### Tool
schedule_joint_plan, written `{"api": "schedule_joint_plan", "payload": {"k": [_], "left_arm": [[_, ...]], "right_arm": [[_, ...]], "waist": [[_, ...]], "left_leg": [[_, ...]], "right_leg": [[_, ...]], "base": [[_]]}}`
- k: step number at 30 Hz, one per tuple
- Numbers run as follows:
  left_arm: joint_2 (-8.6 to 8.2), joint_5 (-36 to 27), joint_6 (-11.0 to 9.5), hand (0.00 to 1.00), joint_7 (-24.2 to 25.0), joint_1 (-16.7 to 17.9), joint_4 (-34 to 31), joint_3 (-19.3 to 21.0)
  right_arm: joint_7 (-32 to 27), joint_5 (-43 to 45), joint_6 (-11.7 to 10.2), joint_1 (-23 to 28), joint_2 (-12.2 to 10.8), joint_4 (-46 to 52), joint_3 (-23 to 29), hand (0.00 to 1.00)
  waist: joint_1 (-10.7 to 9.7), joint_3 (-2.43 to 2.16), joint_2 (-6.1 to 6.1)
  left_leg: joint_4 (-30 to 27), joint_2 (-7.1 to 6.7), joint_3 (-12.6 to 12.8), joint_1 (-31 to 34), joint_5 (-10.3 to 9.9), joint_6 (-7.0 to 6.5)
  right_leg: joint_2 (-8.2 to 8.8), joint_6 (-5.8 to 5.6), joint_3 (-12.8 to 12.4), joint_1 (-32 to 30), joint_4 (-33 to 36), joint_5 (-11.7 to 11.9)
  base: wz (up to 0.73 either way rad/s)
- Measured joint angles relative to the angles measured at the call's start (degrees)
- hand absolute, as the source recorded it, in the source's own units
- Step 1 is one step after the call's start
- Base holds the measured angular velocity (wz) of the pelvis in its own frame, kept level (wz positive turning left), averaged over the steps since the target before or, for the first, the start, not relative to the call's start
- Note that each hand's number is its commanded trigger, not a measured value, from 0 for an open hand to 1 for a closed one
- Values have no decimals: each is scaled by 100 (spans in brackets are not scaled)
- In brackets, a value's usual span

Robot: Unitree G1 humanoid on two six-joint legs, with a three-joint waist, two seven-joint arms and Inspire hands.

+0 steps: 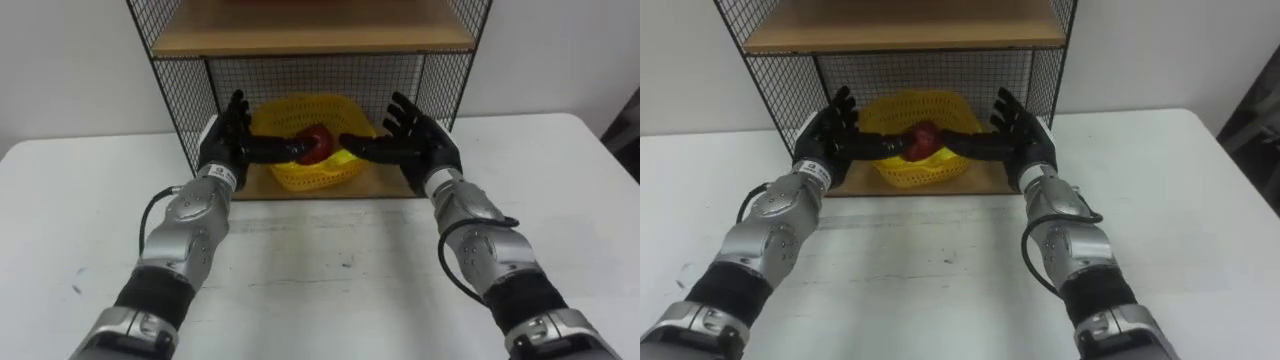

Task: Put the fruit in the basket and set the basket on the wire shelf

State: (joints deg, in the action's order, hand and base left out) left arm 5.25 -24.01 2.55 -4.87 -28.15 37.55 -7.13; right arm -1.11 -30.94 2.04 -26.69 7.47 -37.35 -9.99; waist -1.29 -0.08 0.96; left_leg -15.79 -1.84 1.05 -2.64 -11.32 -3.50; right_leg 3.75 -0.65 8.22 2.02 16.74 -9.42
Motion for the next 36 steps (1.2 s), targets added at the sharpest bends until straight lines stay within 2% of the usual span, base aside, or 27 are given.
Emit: {"api": "schedule_joint_plan", "payload": {"k": [4, 7, 9, 11, 13, 15, 18, 21, 25, 30, 32, 34, 36], "left_arm": [[-8, 0, -9, 0, -69, 66, -446, 0], [-3, -8, -30, 0, -98, 83, -642, 0], [5, -8, -87, 0, -105, 296, -1060, -2], [8, -7, -121, 0, -105, 431, -1148, -2], [21, -5, -123, 0, -111, 674, -1299, 2], [26, 78, -125, 0, -121, 1075, -1669, -1], [63, 410, -125, 0, -122, 1385, -2056, 16], [185, 447, -201, 0, -128, 1677, -2449, 39], [193, 451, -317, 0, -112, 2035, -2811, 149], [223, 593, -451, 0, -78, 2998, -3287, 184], [241, 615, -451, 0, -59, 3221, -3313, 188], [247, 625, -451, 0, -10, 3475, -3456, 237], [280, 624, -500, 0, 81, 3851, -3769, 310]], "right_arm": [[-23, -5, -1, 48, -11, 248, -3, 0], [-62, -3, -6, 203, -10, 521, -5, 0], [-67, 67, -16, 449, -9, 921, -4, 0], [-66, 226, -16, 597, -6, 1075, -4, 0], [-50, 248, -16, 759, -6, 1210, -4, 0], [-56, 322, -16, 996, 42, 1474, 11, 0], [-53, 480, -15, 1227, 205, 1764, 64, 0], [3, 568, -52, 1613, 218, 2358, 292, 0], [147, 597, -117, 1963, 218, 2826, 448, 0], [397, 872, -215, 2584, 216, 3401, 466, 0], [510, 863, -221, 2718, 212, 3409, 506, 0], [565, 872, -221, 2875, 203, 3493, 582, 0], [595, 902, -269, 3296, 205, 3885, 771, 0]], "waist": [[7, 0, -24], [14, 3, -97], [9, 33, -159], [11, 41, -173], [18, 41, -173], [-5, 36, -165], [13, 36, -167], [10, 37, -164], [35, 29, -159], [13, 1, -178], [13, 17, -210], [18, 13, -222], [30, 16, -244]], "left_leg": [[55, 1, 71, -78, 2, 2], [165, 9, 131, -217, 2, 3], [224, 18, 137, -252, 10, 7], [230, 27, 163, -249, 22, 6], [259, 29, 194, -253, 22, 6], [254, 33, 194, -205, 20, 5], [256, 27, 197, -181, 25, -2], [223, 28, 205, -162, 33, -11], [280, 28, 221, -201, 28, -13], [298, 43, 260, -245, 29, -12], [306, 42, 252, -251, 28, -12], [303, 44, 222, -238, 28, -11], [307, 43, 166, -180, 35, -4]], "right_leg": [[-3, -1, -26, 30, -8, 1], [-4, -11, -34, 130, -53, -6], [-54, -3, -55, 181, -167, 22], [-72, -1, -92, 179, -213, 58], [-73, -3, -113, 189, -216, 61], [-89, -22, -142, 188, -296, 88], [-96, -33, -161, 133, -310, 110], [-86, -30, -159, 78, -232, 117], [-88, -39, -204, 97, -184, 109], [-132, -39, -260, 174, -322, 124], [-133, -40, -247, 178, -334, 125], [-143, -44, -230, 179, -433, 136], [-145, -40, -169, 179, -508, 165]], "base": [[-10], [-6], [0], [-7], [-8], [0], [0], [0], [-8], [-3], [2], [7], [12]]}}
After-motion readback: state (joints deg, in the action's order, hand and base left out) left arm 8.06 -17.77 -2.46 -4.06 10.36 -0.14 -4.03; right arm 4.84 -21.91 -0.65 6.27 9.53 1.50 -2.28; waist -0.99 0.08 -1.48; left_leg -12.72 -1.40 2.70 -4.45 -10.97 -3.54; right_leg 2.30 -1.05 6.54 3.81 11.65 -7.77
